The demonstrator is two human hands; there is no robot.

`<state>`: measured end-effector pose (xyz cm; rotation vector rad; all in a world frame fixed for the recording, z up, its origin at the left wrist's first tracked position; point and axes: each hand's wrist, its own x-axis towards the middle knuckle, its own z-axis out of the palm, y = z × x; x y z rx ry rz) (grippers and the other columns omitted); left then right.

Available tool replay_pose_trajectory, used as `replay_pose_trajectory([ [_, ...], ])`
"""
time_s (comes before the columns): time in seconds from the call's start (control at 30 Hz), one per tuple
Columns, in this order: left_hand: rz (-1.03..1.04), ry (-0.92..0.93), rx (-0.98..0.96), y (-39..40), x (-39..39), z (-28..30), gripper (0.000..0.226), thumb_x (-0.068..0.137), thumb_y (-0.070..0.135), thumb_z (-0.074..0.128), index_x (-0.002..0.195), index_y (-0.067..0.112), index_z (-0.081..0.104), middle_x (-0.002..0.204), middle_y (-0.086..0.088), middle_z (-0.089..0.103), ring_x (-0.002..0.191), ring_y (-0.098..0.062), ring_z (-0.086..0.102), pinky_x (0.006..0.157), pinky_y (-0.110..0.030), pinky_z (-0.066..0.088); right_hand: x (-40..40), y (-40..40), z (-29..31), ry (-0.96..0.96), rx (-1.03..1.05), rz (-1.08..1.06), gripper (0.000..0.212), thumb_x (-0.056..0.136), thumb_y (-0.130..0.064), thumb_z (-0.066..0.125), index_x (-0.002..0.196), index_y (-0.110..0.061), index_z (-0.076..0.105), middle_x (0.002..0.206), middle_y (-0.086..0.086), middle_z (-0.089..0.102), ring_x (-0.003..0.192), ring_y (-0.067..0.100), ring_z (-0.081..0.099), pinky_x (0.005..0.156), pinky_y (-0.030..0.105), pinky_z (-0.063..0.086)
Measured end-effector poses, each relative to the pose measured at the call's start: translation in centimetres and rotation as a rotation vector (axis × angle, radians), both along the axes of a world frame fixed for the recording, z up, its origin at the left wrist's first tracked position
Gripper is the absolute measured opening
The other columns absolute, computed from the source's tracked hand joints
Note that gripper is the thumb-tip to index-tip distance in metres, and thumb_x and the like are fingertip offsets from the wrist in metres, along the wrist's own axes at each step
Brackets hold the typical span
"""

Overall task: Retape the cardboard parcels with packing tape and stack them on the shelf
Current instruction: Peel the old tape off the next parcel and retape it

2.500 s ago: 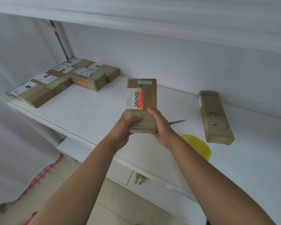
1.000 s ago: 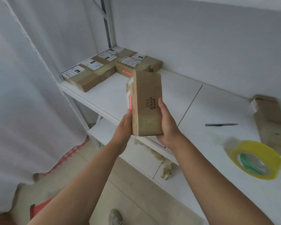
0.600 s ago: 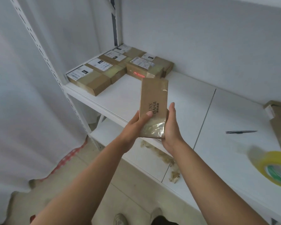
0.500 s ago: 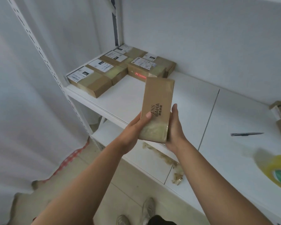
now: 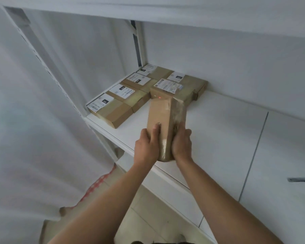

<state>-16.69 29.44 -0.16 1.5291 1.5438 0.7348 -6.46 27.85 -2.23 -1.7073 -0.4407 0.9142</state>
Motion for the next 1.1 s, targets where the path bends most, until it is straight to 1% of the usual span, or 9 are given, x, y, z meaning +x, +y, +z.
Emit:
replay_pose_trajectory([
  [0.2, 0.14, -0.378, -0.249, 4.0, -0.8, -0.9, 0.062, 0.103, 0.059, 0.025, 0.111, 0.015, 0.069, 0.1, -0.003, 0.07, 0.092, -0.016, 0.065, 0.075, -0.029, 0.05, 1.4, 1.3, -0.8, 0.015, 0.086, 0.166, 0.047, 0.102, -0.061, 0.029, 0.113, -0.02, 0.049, 0.105, -0.005, 0.061, 0.101, 0.015, 0.059, 0.082, 0.034, 0.045],
  [0.27, 0.111, -0.367, -0.271, 4.9, -0.9, -1.1, 0.059, 0.107, 0.049, 0.025, 0.12, 0.006, 0.063, 0.103, -0.008, 0.067, 0.089, -0.02, 0.063, 0.067, -0.022, 0.046, 1.2, 2.2, -1.6, 0.197, 0.139, 0.161, 0.053, 0.095, -0.068, 0.038, 0.125, -0.027, 0.054, 0.113, -0.005, 0.069, 0.107, 0.014, 0.065, 0.092, 0.038, 0.052],
  [0.4, 0.06, -0.448, -0.317, 7.6, -1.8, -3.2, 0.041, 0.11, 0.018, 0.027, 0.144, 0.001, 0.043, 0.139, -0.025, 0.053, 0.126, -0.039, 0.05, 0.055, 0.002, 0.037, 0.2, 4.5, -2.1, 0.287, 0.163, 0.134, 0.062, 0.089, -0.072, 0.043, 0.131, -0.03, 0.06, 0.118, -0.003, 0.072, 0.109, 0.016, 0.069, 0.097, 0.045, 0.053],
  [0.6, -0.151, -0.475, -0.414, 13.9, -2.8, -3.7, 0.074, 0.097, 0.069, 0.019, 0.117, 0.018, 0.068, 0.1, -0.001, 0.076, 0.096, -0.017, 0.071, 0.08, -0.031, 0.055, -1.8, 8.0, -0.9, 0.138, 0.196, -0.003, 0.032, 0.1, -0.048, 0.048, 0.126, -0.029, 0.056, 0.112, -0.002, 0.071, 0.102, 0.013, 0.07, 0.087, 0.035, 0.055],
  [0.7, -0.301, -0.561, -0.412, 16.2, -3.1, -3.3, 0.071, 0.087, 0.081, 0.027, 0.129, 0.034, 0.059, 0.118, 0.007, 0.071, 0.113, -0.014, 0.065, 0.099, -0.039, 0.05, -2.4, 9.9, 0.1, -0.27, 0.21, -0.061, 0.018, 0.1, -0.042, 0.055, 0.118, -0.045, 0.053, 0.108, -0.015, 0.065, 0.1, -0.003, 0.065, 0.083, 0.021, 0.053],
  [0.77, -0.4, -0.605, -0.419, 16.9, -3.1, -3.4, 0.079, 0.079, 0.089, 0.036, 0.138, 0.039, 0.052, 0.129, 0.01, 0.066, 0.122, -0.011, 0.06, 0.108, -0.042, 0.045, -3.2, 11.1, 0.3, -0.481, 0.173, -0.112, 0.025, 0.094, -0.056, 0.052, 0.118, -0.053, 0.049, 0.114, -0.014, 0.061, 0.107, 0.003, 0.061, 0.09, 0.029, 0.053],
  [0.9, -0.289, -0.665, -0.418, 18.4, -3.4, -3.3, 0.059, 0.09, 0.073, 0.043, 0.127, 0.031, 0.063, 0.113, 0.008, 0.073, 0.105, -0.008, 0.068, 0.096, -0.034, 0.053, -5.0, 12.7, 0.7, -0.416, 0.082, -0.161, 0.056, 0.087, -0.071, 0.028, 0.134, -0.045, 0.043, 0.12, -0.014, 0.06, 0.118, 0.011, 0.054, 0.103, 0.039, 0.04],
  [0.97, -0.183, -0.671, -0.446, 18.9, -3.5, -3.2, 0.049, 0.096, 0.067, 0.04, 0.111, 0.031, 0.069, 0.1, 0.007, 0.076, 0.096, -0.01, 0.07, 0.086, -0.029, 0.054, -5.5, 12.5, 1.1, -0.294, 0.075, -0.185, 0.055, 0.091, -0.068, 0.026, 0.127, -0.033, 0.049, 0.106, -0.019, 0.065, 0.106, 0.005, 0.061, 0.092, 0.03, 0.044],
  [1.1, -0.166, -0.627, -0.449, 19.1, -2.9, -2.9, 0.048, 0.097, 0.069, 0.033, 0.088, 0.034, 0.064, 0.097, 0.006, 0.072, 0.098, -0.017, 0.067, 0.091, -0.033, 0.051, -7.0, 12.2, 1.1, -0.507, -0.037, -0.326, 0.049, 0.104, -0.052, 0.025, 0.102, -0.013, 0.053, 0.086, -0.013, 0.062, 0.081, 0.006, 0.06, 0.066, 0.021, 0.042],
])
